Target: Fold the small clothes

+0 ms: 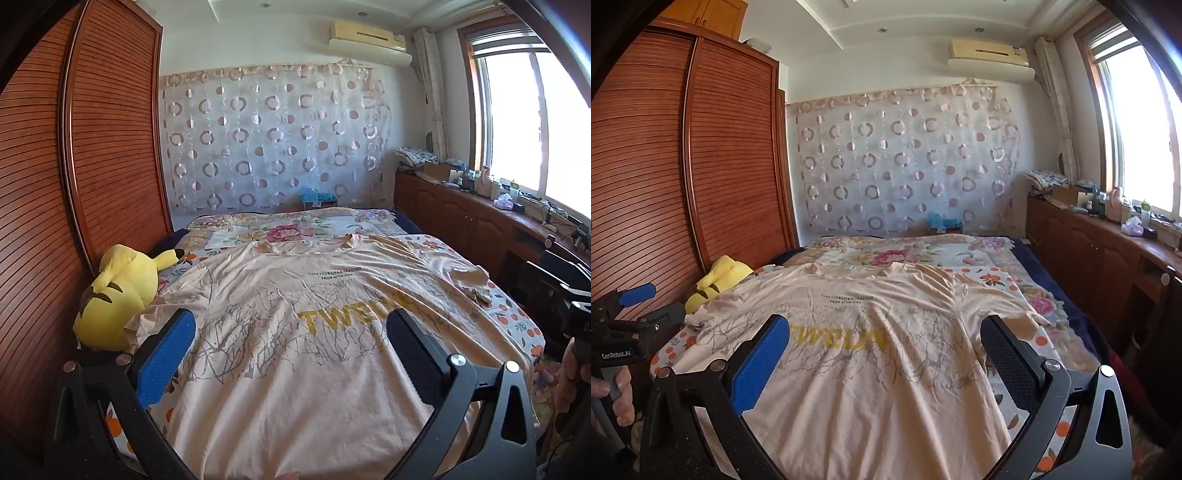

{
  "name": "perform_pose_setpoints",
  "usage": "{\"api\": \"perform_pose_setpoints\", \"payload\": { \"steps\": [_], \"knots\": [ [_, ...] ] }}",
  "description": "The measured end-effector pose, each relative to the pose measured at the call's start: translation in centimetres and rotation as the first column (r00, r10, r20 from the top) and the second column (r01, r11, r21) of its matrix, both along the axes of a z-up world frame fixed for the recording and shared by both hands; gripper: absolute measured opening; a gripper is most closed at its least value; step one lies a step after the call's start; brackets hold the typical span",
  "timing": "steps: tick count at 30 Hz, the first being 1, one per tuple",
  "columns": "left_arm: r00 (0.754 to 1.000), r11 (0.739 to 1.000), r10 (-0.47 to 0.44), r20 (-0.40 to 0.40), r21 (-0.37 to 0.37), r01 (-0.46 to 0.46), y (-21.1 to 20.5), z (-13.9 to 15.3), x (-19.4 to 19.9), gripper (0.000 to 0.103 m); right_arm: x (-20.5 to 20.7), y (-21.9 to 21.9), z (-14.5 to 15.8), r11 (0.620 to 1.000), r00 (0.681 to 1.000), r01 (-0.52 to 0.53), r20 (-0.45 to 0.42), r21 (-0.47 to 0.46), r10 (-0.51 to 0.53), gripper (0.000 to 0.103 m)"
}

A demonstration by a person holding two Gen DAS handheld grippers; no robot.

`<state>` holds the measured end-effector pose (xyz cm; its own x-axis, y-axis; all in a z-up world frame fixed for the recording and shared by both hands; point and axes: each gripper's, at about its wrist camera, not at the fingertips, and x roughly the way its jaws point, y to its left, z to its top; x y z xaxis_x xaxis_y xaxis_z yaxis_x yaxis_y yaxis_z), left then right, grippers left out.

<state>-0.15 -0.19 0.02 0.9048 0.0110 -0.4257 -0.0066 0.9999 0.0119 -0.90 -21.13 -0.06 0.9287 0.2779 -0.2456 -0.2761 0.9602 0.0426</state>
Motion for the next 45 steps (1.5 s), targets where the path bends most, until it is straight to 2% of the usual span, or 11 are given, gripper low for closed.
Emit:
{"api": "perform_pose_setpoints", "payload": {
  "steps": [45],
  "knots": [
    [1.000,1.000,0.004,0.016,-0.002,-0.004,0.2,1.1,-0.3,0.103,-0.3,0.1,0.2,1.000,1.000,-0.002,0.012,0.017,0.002,0.103]
  ]
}}
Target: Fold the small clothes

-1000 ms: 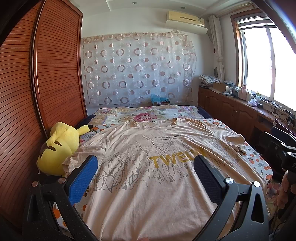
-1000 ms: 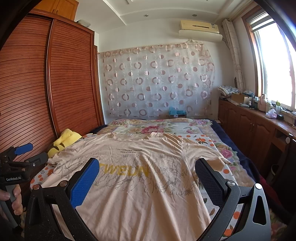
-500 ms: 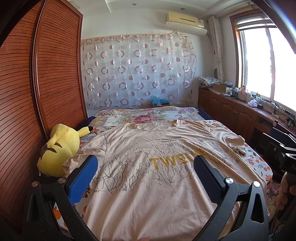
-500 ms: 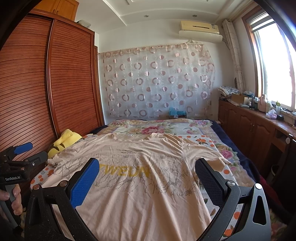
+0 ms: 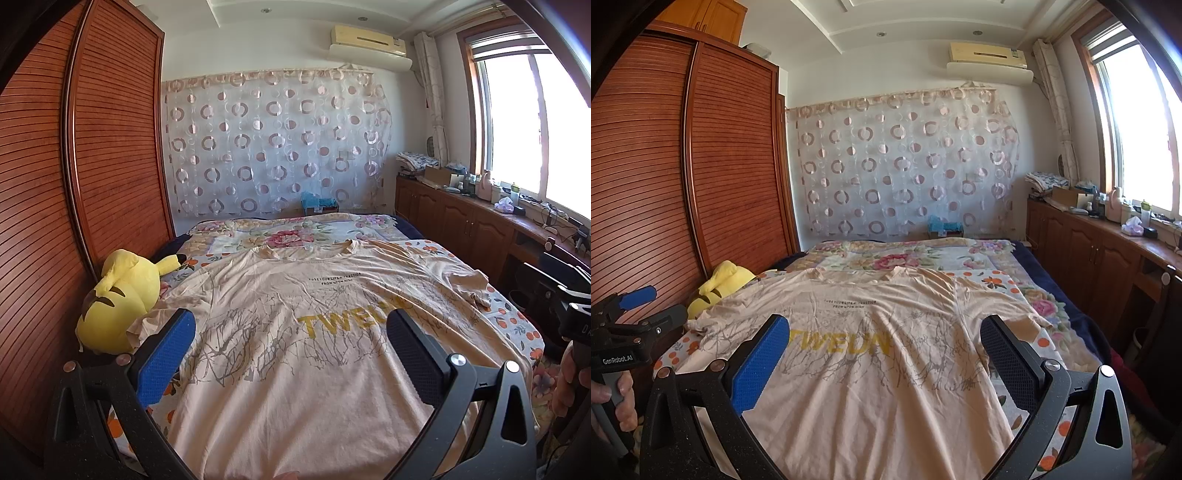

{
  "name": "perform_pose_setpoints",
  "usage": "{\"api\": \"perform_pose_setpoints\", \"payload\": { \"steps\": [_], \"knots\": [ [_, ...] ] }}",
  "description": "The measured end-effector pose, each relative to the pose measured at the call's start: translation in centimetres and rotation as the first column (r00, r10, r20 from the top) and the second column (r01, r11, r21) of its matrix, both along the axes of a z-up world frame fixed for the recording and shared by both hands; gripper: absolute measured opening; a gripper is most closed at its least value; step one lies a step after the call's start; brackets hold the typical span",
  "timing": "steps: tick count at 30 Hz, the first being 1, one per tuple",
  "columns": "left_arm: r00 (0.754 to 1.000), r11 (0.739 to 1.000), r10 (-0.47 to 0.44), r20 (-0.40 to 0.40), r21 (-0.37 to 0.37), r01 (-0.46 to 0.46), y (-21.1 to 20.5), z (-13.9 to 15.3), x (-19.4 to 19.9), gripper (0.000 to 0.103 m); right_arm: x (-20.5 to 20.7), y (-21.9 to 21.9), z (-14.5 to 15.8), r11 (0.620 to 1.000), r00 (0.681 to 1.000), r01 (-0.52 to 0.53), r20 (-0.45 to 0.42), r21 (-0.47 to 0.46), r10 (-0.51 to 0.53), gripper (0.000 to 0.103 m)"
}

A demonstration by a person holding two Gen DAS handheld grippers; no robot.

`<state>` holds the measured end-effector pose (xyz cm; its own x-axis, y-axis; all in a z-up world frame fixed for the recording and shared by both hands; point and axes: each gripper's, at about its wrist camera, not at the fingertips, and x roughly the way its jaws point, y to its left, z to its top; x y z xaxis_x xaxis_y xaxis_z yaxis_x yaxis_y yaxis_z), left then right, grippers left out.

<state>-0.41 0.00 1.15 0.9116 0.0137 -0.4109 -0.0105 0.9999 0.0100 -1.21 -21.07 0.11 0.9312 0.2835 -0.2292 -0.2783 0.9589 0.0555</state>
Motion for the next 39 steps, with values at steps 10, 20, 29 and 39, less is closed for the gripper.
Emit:
{"api": "perform_pose_setpoints", "payload": {
  "steps": [10,20,29,39],
  "knots": [
    [1.000,1.000,0.001,0.001,0.002,-0.001,-0.06,-0.03,-0.02,0.103,-0.03,0.03,0.00,1.000,1.000,0.000,0.001,0.000,0.000,0.103],
    [1.000,1.000,0.001,0.003,0.004,-0.001,-0.12,-0.03,-0.04,0.103,-0.08,0.06,-0.09,1.000,1.000,-0.001,0.003,0.002,0.001,0.103],
    [1.000,1.000,0.001,0.004,0.003,-0.001,-0.17,-0.05,-0.05,0.103,-0.09,0.10,-0.07,1.000,1.000,-0.005,0.006,0.004,0.005,0.103],
    [0.999,1.000,0.013,-0.038,-0.016,-0.014,0.79,-0.54,0.79,0.103,0.82,0.56,-0.54,1.000,1.000,-0.020,-0.012,-0.003,0.020,0.103]
  ]
}}
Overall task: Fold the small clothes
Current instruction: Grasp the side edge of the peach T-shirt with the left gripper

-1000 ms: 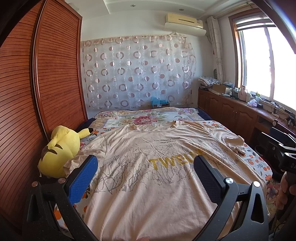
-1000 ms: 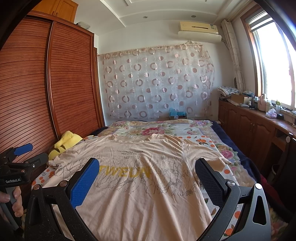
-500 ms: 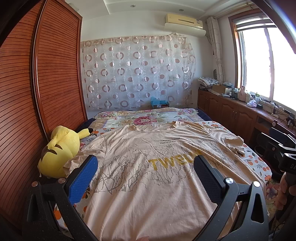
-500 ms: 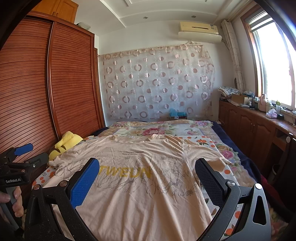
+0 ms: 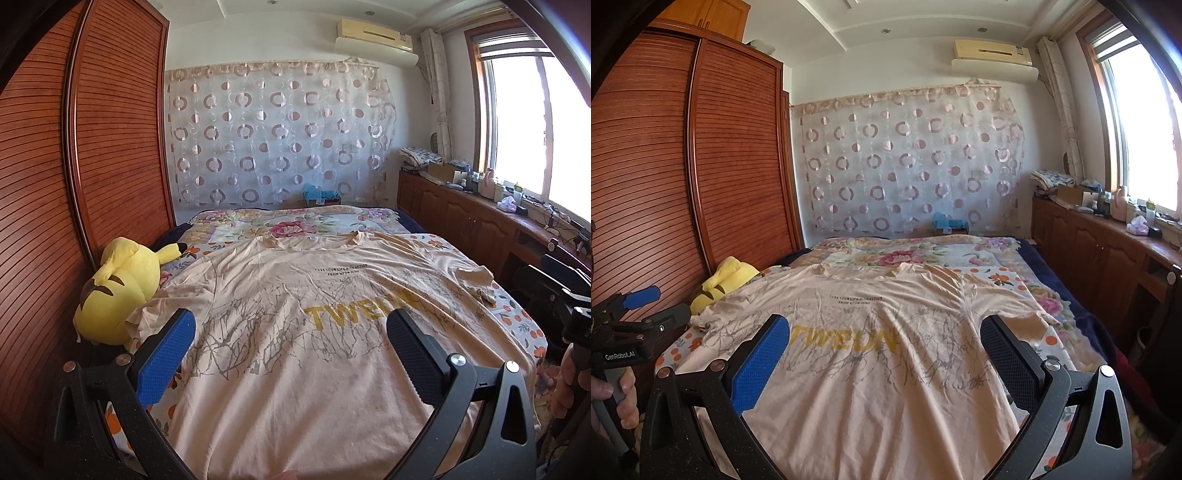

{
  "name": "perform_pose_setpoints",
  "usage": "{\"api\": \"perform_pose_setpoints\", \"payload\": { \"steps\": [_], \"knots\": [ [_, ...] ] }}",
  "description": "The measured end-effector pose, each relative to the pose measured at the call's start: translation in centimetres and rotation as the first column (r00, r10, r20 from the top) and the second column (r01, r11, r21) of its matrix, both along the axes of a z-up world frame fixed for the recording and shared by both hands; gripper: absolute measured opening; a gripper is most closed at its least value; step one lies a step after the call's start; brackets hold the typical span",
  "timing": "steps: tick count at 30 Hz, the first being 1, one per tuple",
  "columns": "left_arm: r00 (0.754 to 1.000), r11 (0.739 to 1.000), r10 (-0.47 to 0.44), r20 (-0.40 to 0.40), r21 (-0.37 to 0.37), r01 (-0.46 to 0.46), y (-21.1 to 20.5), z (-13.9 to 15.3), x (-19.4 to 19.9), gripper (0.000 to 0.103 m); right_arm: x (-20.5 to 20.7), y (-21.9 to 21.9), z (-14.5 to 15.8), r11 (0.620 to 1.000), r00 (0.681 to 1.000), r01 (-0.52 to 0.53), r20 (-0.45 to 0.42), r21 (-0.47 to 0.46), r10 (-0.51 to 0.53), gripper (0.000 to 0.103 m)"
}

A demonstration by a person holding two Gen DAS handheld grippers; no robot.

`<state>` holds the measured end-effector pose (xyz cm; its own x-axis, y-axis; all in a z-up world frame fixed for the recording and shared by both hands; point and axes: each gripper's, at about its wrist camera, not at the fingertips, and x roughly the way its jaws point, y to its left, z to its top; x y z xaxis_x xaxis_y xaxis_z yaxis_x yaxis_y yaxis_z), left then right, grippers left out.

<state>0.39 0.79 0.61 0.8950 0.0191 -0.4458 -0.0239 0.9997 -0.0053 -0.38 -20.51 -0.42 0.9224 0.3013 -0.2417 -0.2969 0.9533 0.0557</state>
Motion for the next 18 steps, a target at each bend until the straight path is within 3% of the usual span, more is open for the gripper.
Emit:
{"api": "perform_pose_setpoints", "payload": {
  "steps": [18],
  "knots": [
    [0.987,0.994,0.111,-0.114,0.024,-0.109,7.4,-4.5,3.0,0.103,4.6,2.3,-1.2,0.995,0.994,-0.097,-0.056,-0.036,0.095,0.103]
  ]
}}
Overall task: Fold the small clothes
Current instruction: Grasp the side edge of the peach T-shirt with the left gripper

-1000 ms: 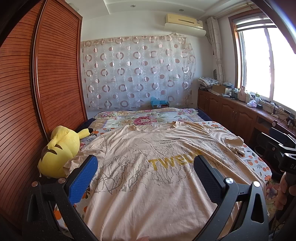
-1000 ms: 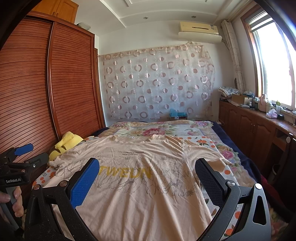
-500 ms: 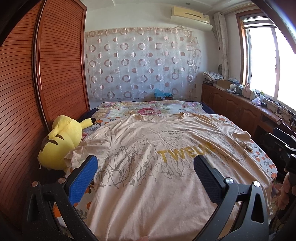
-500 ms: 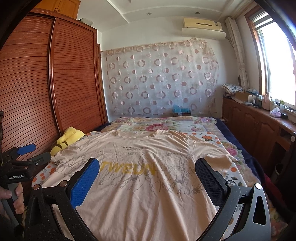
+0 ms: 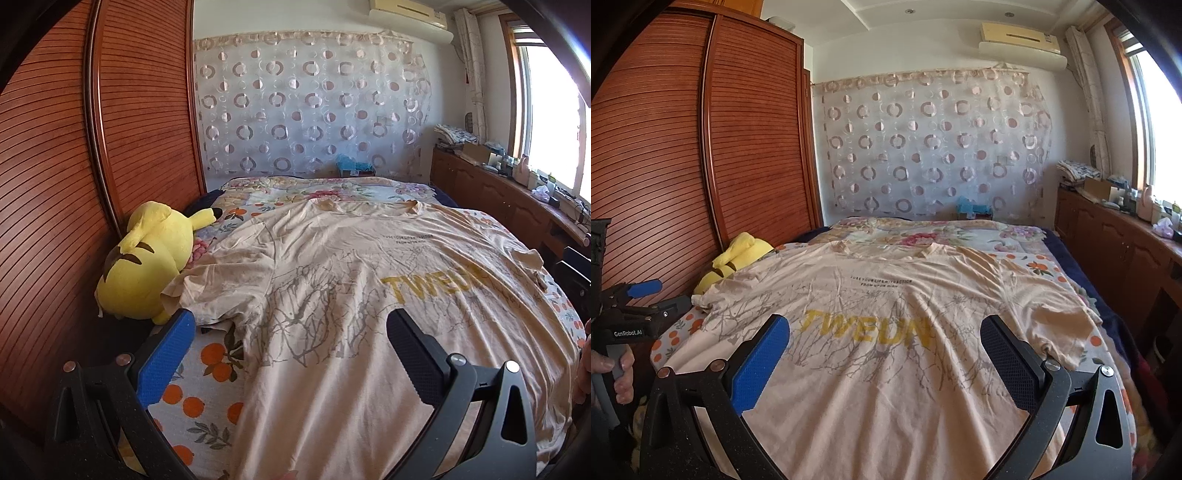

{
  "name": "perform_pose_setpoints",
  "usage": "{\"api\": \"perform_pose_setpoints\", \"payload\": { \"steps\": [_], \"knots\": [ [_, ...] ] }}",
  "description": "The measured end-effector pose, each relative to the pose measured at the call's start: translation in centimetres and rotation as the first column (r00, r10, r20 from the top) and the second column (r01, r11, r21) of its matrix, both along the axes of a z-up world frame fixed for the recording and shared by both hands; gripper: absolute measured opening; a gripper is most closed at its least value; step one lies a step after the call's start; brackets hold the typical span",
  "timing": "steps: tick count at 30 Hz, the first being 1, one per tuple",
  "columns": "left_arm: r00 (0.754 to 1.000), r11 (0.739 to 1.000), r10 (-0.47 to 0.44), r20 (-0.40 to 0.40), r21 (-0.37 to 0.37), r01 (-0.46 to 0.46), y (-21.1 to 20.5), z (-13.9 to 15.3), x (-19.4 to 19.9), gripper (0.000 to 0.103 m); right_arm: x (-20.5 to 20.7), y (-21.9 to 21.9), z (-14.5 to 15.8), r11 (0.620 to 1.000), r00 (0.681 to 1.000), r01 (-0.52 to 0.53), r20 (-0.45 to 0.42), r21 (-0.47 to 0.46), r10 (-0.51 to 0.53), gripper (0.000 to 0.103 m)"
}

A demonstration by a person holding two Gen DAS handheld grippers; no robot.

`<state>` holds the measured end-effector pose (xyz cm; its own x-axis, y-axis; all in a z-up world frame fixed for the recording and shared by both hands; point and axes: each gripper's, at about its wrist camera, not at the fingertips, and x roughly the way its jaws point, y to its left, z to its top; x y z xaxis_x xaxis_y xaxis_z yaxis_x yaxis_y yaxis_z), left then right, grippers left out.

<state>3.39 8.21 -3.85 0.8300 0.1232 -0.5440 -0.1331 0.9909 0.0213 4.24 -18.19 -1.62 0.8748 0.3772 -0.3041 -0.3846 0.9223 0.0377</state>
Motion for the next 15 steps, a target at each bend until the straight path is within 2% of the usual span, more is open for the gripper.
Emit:
{"api": "perform_pose_setpoints", "payload": {
  "steps": [3,8,15],
  "knots": [
    [1.000,1.000,0.008,-0.022,0.006,-0.008,1.7,-0.7,0.8,0.103,1.4,0.7,-0.4,0.999,0.998,-0.051,-0.026,-0.015,0.050,0.103],
    [0.999,0.999,0.010,-0.045,-0.030,-0.011,5.3,-1.2,2.4,0.103,4.4,2.0,-0.1,0.985,0.980,-0.171,-0.102,-0.007,0.170,0.103],
    [0.995,0.998,0.029,-0.097,-0.053,-0.034,9.8,-2.3,4.9,0.102,8.0,4.0,0.8,0.958,0.952,-0.278,-0.149,-0.064,0.266,0.103]
  ]
}}
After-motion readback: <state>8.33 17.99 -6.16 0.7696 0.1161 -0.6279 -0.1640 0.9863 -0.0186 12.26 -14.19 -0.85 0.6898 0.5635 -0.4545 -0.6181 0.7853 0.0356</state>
